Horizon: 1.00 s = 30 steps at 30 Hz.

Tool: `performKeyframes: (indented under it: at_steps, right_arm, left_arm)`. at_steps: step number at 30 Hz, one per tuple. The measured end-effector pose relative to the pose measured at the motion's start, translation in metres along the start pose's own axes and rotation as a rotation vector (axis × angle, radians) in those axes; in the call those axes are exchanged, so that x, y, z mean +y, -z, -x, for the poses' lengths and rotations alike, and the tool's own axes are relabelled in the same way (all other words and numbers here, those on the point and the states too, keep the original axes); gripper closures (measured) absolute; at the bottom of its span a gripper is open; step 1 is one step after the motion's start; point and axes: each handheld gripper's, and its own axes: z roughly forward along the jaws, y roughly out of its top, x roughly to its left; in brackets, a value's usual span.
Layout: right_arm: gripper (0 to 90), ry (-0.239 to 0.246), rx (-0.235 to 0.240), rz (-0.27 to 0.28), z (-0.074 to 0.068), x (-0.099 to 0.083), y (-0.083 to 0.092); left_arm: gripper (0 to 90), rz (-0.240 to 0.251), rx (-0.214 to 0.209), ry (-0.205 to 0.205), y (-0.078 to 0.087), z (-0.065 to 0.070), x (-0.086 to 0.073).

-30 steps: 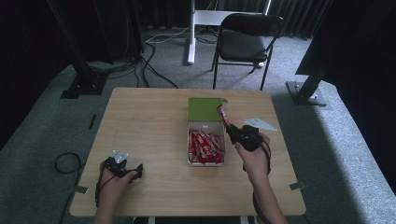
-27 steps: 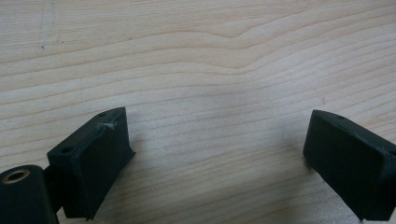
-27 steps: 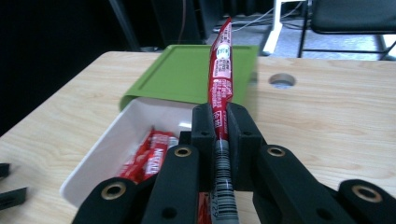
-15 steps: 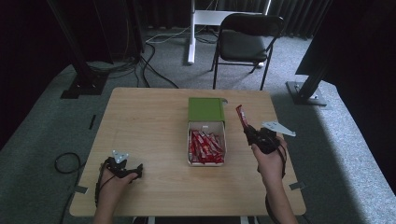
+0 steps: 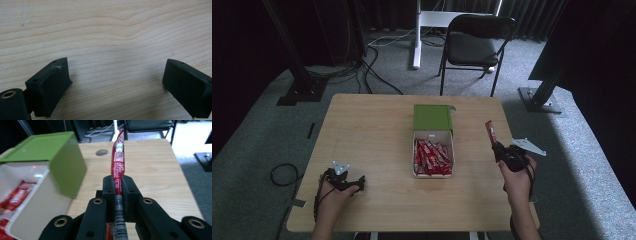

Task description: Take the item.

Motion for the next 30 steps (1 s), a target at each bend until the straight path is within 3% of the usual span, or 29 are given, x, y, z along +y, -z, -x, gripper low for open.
performKeyframes:
  at_steps: [12, 30]
  right_arm:
    - [82.6, -0.019, -0.082, -0.017, 0.03, -0.022, -0.002]
    - [82.6, -0.07, -0.154, -0.065, 0.058, -0.047, -0.01]
  left_arm:
    - [8.2, 0.0, 0.0, 0.0, 0.0, 0.0, 0.0]
    - [8.2, 0.001, 0.0, 0.001, 0.0, 0.0, 0.0]
